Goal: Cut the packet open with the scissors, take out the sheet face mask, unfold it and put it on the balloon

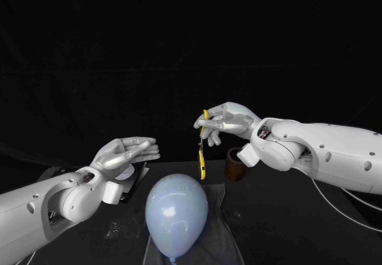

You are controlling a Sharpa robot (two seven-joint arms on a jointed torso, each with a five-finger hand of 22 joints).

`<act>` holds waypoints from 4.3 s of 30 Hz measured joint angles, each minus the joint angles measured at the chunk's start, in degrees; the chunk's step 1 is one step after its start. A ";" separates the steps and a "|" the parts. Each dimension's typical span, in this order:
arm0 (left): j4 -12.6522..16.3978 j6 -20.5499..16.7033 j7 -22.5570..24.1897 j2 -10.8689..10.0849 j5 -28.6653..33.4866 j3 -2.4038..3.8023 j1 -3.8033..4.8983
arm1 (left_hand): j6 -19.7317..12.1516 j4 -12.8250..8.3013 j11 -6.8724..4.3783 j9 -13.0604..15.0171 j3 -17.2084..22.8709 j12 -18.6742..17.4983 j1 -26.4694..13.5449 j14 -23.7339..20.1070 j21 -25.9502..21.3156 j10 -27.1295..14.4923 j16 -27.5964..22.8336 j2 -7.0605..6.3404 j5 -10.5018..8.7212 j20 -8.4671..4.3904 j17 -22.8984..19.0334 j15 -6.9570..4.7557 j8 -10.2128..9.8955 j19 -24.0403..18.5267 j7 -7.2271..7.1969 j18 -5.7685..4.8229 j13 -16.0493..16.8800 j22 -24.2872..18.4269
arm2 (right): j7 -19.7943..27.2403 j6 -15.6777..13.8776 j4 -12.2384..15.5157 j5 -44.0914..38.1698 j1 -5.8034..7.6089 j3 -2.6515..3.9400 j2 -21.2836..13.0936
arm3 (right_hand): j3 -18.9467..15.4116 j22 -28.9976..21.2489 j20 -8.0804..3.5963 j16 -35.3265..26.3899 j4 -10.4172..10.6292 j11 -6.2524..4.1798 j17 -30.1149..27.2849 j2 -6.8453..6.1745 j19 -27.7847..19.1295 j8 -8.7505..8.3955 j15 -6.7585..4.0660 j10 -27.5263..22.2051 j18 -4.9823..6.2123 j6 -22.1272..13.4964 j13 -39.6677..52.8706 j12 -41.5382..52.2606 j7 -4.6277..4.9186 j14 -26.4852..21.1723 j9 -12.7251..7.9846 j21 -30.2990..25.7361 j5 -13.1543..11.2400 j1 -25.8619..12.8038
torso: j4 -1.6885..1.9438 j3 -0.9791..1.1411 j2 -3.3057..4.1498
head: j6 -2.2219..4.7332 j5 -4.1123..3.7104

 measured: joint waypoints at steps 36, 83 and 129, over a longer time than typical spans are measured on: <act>-5.61 -4.48 -4.31 7.66 -3.56 -1.84 0.31 | 0.10 1.73 0.16 0.45 -3.80 0.63 -0.67 4.85 2.25 -0.95 2.53 1.47 0.00 -0.64 0.67 -1.02 -0.34 4.98 -0.02 -0.21 0.33 0.86 | 12.33 -6.47 -4.31 11.78 -0.60 0.24 2.30 | -0.07 1.36 1.54 -0.22 -3.39 2.15 0.29 3.47 -2.95 -3.70 1.49 -7.06 0.43 -3.02 -2.10 -2.53 1.78 -3.58 -1.30 -0.01 -2.20 0.16 | 0.12 0.09 0.46 | 2.30 1.79; -16.85 7.76 -15.08 19.36 10.13 -1.66 0.40 | -5.74 3.70 0.60 -0.30 -19.20 0.52 -20.17 3.96 0.19 -2.81 -1.94 19.35 0.00 -0.32 -3.30 0.08 -2.77 4.25 -1.15 0.04 0.05 0.13 | 14.16 -7.74 -3.64 15.65 -1.48 0.44 6.26 | -0.10 1.45 1.54 -0.22 -3.36 2.15 0.30 3.67 -2.95 -4.27 1.62 -7.03 -0.04 -2.97 -2.22 -2.50 1.95 -3.64 -1.42 -0.03 -2.31 0.37 | 0.20 0.07 0.70 | 2.41 2.61; -15.28 13.42 -12.61 18.85 14.22 -1.40 0.41 | 2.33 -3.71 -3.21 3.40 -3.68 1.96 2.24 7.95 -0.02 8.36 2.17 10.52 -0.01 -0.14 0.60 -3.07 3.58 3.62 -1.46 -0.48 0.56 0.19 | 13.64 -8.52 -7.86 8.01 -5.83 0.45 9.42 | -0.42 1.83 1.85 -0.22 -3.68 2.47 0.24 3.66 -3.67 -4.33 2.23 -7.34 0.41 -2.68 -3.05 -2.50 2.25 -4.05 -1.51 -0.04 -2.32 0.37 | 0.26 0.10 0.81 | 2.50 2.77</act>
